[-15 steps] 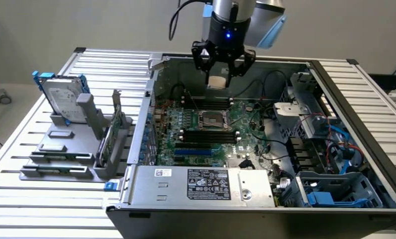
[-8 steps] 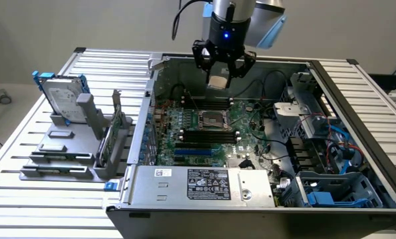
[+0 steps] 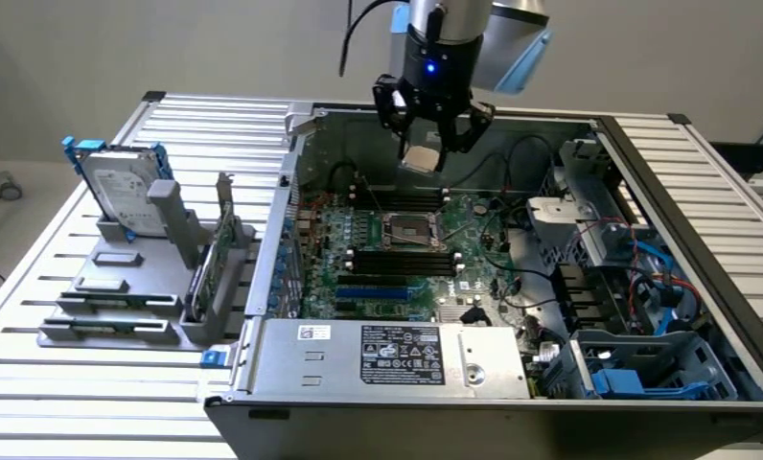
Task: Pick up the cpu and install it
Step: 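Place the cpu into insertion slot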
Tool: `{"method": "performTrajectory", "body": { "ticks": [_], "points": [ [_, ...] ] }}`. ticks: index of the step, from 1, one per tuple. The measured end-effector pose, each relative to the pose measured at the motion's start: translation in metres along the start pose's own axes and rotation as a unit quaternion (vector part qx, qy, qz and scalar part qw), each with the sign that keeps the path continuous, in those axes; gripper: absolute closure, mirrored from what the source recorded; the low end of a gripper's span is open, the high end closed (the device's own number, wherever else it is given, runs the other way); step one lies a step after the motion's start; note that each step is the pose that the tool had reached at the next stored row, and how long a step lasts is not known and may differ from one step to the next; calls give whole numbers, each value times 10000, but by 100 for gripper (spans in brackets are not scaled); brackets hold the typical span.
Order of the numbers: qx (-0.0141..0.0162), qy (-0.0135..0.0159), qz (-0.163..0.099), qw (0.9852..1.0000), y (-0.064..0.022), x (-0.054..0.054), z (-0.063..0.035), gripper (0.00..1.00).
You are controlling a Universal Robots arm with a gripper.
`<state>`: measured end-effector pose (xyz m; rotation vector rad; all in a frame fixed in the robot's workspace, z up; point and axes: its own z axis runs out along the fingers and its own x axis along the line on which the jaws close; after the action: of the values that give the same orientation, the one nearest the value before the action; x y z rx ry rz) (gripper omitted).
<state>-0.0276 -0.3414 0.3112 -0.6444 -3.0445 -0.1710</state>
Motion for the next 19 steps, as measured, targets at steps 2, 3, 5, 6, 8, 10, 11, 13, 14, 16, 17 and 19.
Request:
{"method": "performTrajectory", "body": {
  "ticks": [2,3,5,6,8,10,11,13,14,16,17,19],
  "points": [
    [-8,-18,178,9998,0,0,1,45],
    [-13,-28,268,9996,0,0,1,45],
    [-21,-46,447,9990,0,0,2,45],
    [-26,-56,544,9985,-1,0,2,45],
    [-35,-74,721,9974,-1,0,3,45],
    [-43,-92,891,9960,-1,0,3,45],
    [-46,-100,976,9952,0,0,2,45],
    [-55,-118,1154,9932,0,0,3,45],
    [-59,-127,1236,9922,0,0,3,45],
    [-67,-145,1412,9899,0,0,3,45],
    [-71,-154,1500,9885,0,0,3,45],
    [-79,-173,1681,9856,-1,0,2,45]
  ]
}}
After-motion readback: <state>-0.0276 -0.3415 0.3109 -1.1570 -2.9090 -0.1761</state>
